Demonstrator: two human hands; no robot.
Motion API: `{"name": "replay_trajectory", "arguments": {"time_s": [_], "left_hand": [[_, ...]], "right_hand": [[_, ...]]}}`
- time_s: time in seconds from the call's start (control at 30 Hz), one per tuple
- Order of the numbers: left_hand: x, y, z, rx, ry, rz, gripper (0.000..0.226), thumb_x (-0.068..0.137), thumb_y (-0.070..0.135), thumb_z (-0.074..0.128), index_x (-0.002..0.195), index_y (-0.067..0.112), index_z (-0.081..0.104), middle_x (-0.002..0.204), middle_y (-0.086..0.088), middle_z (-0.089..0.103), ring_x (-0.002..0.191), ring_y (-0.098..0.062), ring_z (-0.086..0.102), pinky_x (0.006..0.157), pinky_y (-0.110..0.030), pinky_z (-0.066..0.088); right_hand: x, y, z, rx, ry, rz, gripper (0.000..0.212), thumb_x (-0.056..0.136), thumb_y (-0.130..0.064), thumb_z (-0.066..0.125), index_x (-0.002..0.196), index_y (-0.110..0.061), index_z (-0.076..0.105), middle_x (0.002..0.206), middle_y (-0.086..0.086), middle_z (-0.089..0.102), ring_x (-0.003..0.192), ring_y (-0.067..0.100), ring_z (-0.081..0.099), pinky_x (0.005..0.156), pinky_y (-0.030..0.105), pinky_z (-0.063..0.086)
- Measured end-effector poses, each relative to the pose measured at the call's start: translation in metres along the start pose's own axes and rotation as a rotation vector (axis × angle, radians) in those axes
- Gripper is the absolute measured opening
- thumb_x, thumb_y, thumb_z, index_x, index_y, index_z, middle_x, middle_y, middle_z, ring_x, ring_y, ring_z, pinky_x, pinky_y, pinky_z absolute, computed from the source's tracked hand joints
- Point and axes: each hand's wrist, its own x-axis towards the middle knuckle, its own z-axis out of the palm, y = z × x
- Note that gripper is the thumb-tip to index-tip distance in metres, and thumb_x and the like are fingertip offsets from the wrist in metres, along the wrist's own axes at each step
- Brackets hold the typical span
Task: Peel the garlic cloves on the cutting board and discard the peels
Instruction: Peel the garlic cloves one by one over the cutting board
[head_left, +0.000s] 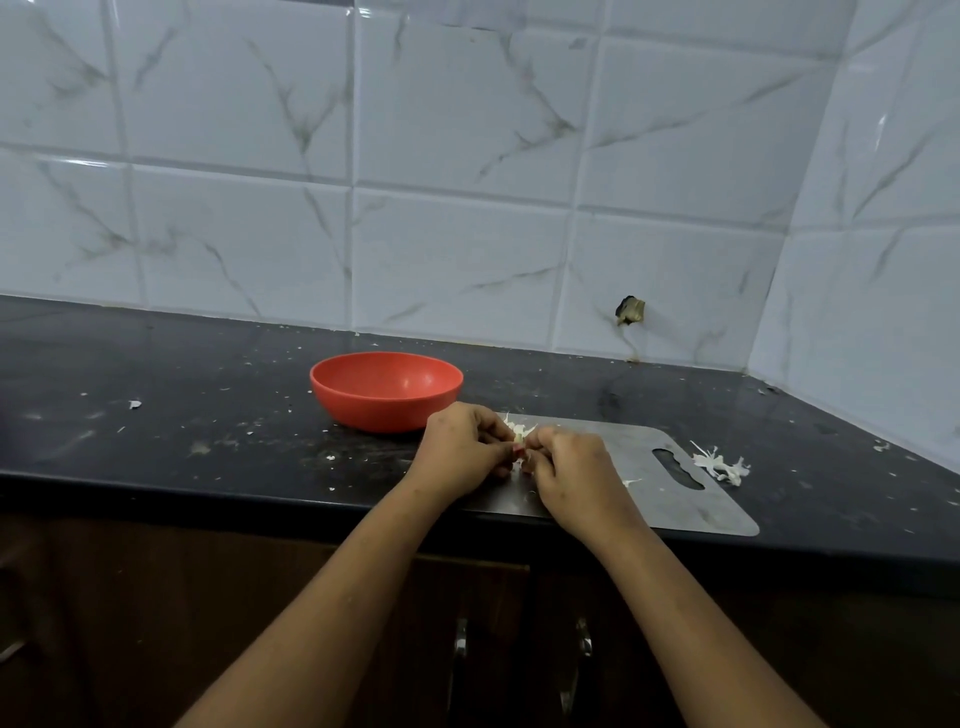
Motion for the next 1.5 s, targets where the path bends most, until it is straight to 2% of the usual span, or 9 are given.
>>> {"name": "replay_trajectory", "arguments": {"time_s": [0.43, 0.57, 0.7, 0.9, 1.1, 1.27, 1.4, 1.5], "left_hand": [[-0.0009, 0.0029, 0.0000, -0.050, -0.024, -0.053, 0.007, 0.080, 0.010, 0.075, 0.083, 0.005, 0.071, 0.072, -0.009, 0.073, 0.054, -0.004, 0.064, 0.061, -0.013, 0.053], [-0.0006, 0.0034, 0.0002, -0.103, -0.026, -0.088, 0.006, 0.080, 0.007, 0.075, 0.082, 0.004, 0.070, 0.069, -0.009, 0.071, 0.054, -0.007, 0.065, 0.062, -0.017, 0.056], [-0.0005, 0.0020, 0.0007, -0.078, -0.005, -0.079, 0.007, 0.080, 0.007, 0.075, 0.083, 0.003, 0.070, 0.066, -0.006, 0.069, 0.050, -0.002, 0.062, 0.059, -0.013, 0.053], [0.0012, 0.0033, 0.0009, -0.130, -0.022, -0.104, 0.010, 0.080, 0.007, 0.075, 0.087, 0.001, 0.070, 0.073, -0.010, 0.072, 0.054, -0.005, 0.065, 0.060, -0.014, 0.055], [0.0009, 0.0033, 0.0029, -0.124, -0.016, -0.104, 0.010, 0.079, 0.010, 0.077, 0.083, 0.003, 0.071, 0.074, -0.013, 0.073, 0.063, -0.013, 0.069, 0.074, -0.029, 0.060], [0.0025, 0.0022, 0.0057, -0.177, -0.026, -0.137, 0.009, 0.078, 0.011, 0.078, 0.078, 0.006, 0.071, 0.071, -0.011, 0.073, 0.071, -0.022, 0.072, 0.080, -0.041, 0.059], [0.0018, 0.0028, 0.0053, -0.245, -0.022, -0.163, 0.009, 0.078, 0.008, 0.078, 0.073, 0.010, 0.070, 0.072, -0.010, 0.073, 0.073, -0.023, 0.072, 0.078, -0.039, 0.060], [0.0017, 0.0018, 0.0052, -0.260, 0.013, -0.163, 0.013, 0.078, 0.004, 0.076, 0.070, 0.010, 0.068, 0.069, -0.010, 0.071, 0.066, -0.020, 0.069, 0.077, -0.037, 0.060]], "right_hand": [[-0.0031, -0.0015, -0.0015, -0.061, 0.016, -0.003, 0.019, 0.096, -0.012, 0.047, 0.096, -0.011, 0.066, 0.082, 0.006, 0.064, 0.072, 0.019, 0.059, 0.069, 0.038, 0.053], [-0.0025, -0.0016, -0.0016, -0.050, 0.021, -0.005, 0.018, 0.096, -0.012, 0.049, 0.096, -0.011, 0.067, 0.080, 0.004, 0.063, 0.073, 0.018, 0.059, 0.067, 0.034, 0.050], [-0.0011, -0.0004, -0.0008, -0.019, 0.002, 0.002, 0.019, 0.097, -0.014, 0.050, 0.098, -0.012, 0.069, 0.086, 0.007, 0.067, 0.077, 0.019, 0.061, 0.072, 0.039, 0.053], [-0.0035, -0.0011, -0.0010, -0.028, 0.028, 0.002, 0.022, 0.097, -0.013, 0.047, 0.105, -0.013, 0.068, 0.087, 0.006, 0.068, 0.076, 0.017, 0.061, 0.071, 0.037, 0.054], [-0.0038, -0.0006, -0.0006, -0.054, 0.026, -0.004, 0.022, 0.097, -0.014, 0.047, 0.103, -0.012, 0.068, 0.087, 0.005, 0.067, 0.076, 0.017, 0.060, 0.069, 0.033, 0.052], [-0.0029, -0.0004, 0.0005, -0.078, 0.036, 0.004, 0.021, 0.097, -0.013, 0.046, 0.100, -0.012, 0.067, 0.084, 0.005, 0.066, 0.073, 0.016, 0.057, 0.063, 0.026, 0.043], [-0.0016, -0.0009, -0.0001, -0.049, 0.034, 0.007, 0.022, 0.096, -0.013, 0.047, 0.101, -0.013, 0.069, 0.085, 0.005, 0.067, 0.071, 0.014, 0.057, 0.063, 0.025, 0.043], [-0.0008, -0.0011, -0.0010, 0.002, 0.014, 0.004, 0.023, 0.095, -0.011, 0.049, 0.103, -0.014, 0.071, 0.083, 0.004, 0.068, 0.067, 0.012, 0.057, 0.061, 0.024, 0.044]]}}
